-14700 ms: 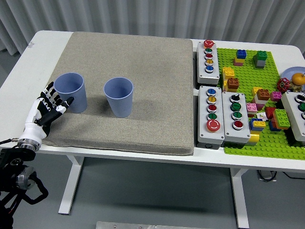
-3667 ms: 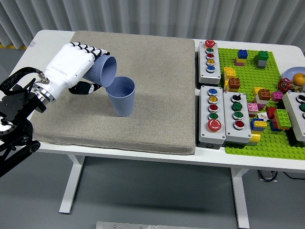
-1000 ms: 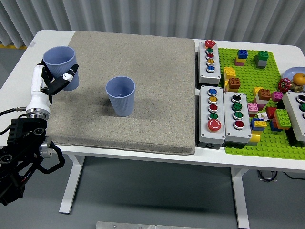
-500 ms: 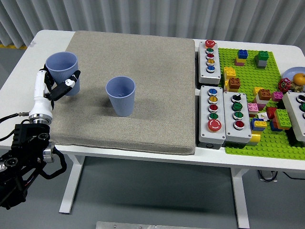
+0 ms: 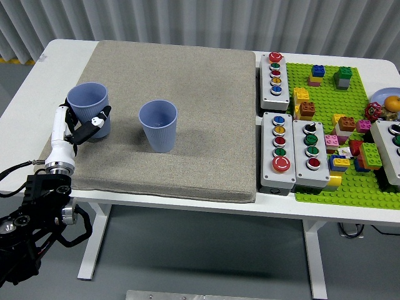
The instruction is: Pick cup pour cup place
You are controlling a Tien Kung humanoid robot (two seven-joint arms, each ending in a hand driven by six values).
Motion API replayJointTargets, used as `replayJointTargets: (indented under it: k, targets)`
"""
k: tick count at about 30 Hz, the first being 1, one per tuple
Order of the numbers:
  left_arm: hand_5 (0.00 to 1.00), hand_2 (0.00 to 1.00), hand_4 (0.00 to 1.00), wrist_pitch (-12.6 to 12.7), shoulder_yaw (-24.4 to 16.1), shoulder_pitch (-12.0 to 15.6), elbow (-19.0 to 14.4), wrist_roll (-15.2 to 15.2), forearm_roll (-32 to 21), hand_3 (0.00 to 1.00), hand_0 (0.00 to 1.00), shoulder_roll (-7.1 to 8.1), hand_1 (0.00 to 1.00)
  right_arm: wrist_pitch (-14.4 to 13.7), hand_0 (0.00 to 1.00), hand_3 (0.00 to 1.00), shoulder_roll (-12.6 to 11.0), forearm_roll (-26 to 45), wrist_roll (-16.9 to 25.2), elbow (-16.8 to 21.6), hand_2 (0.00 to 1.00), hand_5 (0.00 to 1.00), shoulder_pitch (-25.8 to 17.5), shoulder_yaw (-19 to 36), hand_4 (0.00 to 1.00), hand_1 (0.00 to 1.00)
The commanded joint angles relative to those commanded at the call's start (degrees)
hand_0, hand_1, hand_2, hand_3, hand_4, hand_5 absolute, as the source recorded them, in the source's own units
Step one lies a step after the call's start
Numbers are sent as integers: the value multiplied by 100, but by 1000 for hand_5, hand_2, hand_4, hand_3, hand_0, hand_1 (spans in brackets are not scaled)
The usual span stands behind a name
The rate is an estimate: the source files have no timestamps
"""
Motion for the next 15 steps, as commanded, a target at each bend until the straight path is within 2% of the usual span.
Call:
replayJointTargets:
  k: [1, 4, 15]
  targets:
    - [253, 706, 815, -13, 86, 3, -6, -3, -30, 641, 673, 47, 653, 0, 709, 581, -2, 1, 0, 0, 609, 111, -1, -5, 2, 647]
    - [253, 706, 815, -30, 209, 42, -3, -42, -180, 641, 673, 110, 653, -1, 709, 581, -7, 0, 3, 0, 609, 111, -11, -6, 2, 647]
    - [256, 711, 812, -11, 237, 189, 38, -70, -192, 641, 683, 75, 661, 8, 709, 581, 1, -28, -11, 0, 609, 115, -80, 1, 2, 647]
